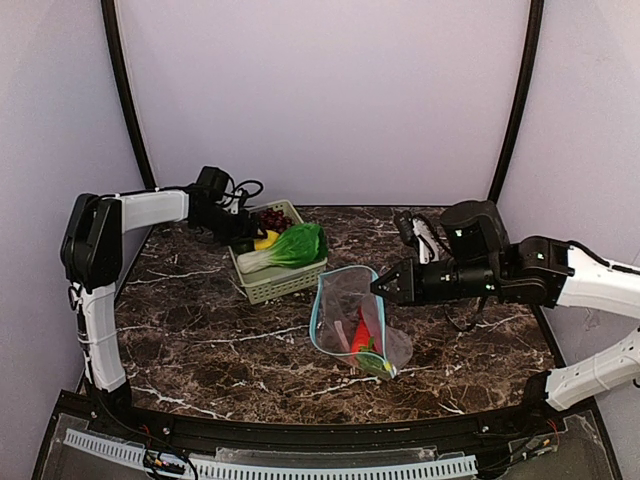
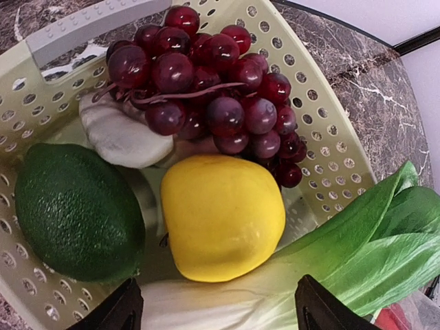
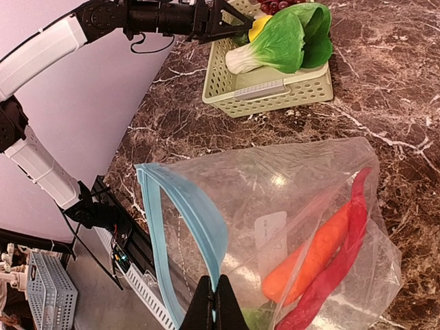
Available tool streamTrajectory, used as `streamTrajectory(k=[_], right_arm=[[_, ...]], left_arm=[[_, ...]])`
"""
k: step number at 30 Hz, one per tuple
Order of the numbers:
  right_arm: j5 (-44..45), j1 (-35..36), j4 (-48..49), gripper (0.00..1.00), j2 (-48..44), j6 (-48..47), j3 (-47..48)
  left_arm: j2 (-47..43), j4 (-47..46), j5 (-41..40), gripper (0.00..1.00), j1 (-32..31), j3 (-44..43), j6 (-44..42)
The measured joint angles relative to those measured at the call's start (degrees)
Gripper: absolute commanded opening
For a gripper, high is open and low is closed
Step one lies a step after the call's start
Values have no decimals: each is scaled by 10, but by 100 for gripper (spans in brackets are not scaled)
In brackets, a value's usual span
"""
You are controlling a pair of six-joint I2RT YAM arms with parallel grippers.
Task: Place the food in the zip-top bag and seal the zipper
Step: Pick up the fake fruit from the bin.
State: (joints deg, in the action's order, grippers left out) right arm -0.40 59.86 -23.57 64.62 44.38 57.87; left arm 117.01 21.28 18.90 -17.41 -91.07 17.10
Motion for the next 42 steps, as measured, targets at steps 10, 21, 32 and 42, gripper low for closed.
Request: streamTrajectory(k=[10,21,32,42], right_arm=[[-15,0,0,0,14,-2,2],[-16,0,0,0,19,-2,3],[-26,0,4,0,37,-2,6],[-27,0,4,0,40,-2,7]], left_arm=[[37,-29,40,77,3,-28,14],[70,-51,74,75,3,-30,37],[70,-54,86,71,3,-30,41],[71,-53,87,57,3,-31,43]])
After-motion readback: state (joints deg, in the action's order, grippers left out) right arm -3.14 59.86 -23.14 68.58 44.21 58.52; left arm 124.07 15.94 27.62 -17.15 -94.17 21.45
